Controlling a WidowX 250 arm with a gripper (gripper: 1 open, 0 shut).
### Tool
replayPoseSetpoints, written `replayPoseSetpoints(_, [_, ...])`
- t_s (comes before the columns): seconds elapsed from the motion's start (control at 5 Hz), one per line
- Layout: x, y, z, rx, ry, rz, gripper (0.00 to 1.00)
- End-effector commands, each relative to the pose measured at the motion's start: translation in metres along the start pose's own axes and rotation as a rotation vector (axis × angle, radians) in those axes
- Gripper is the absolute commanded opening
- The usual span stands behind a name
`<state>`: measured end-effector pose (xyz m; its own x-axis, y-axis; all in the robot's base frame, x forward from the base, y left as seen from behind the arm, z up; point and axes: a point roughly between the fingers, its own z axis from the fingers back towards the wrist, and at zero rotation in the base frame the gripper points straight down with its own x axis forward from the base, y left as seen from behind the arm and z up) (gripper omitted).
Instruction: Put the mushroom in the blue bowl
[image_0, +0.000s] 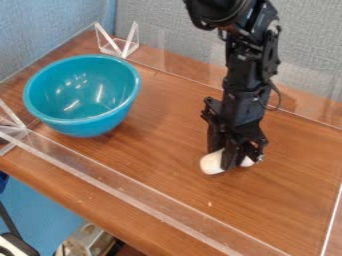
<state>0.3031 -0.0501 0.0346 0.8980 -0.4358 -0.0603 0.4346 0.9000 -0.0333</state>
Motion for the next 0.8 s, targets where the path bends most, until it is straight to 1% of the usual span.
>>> replayPoseSetpoints(0.0, [0.002,0.005,0.034,0.021,-0.094,0.016,0.0])
replayPoseSetpoints(0.2, [-0.007,-0.001,0.037,0.015,-0.097,0.005,0.0])
replayPoseSetpoints(0.4, [-0.013,0.003,0.058,0.029,-0.125,0.075,0.0])
replayPoseSetpoints(0.6, [-0.027,0.025,0.084,0.052,-0.15,0.21,0.0])
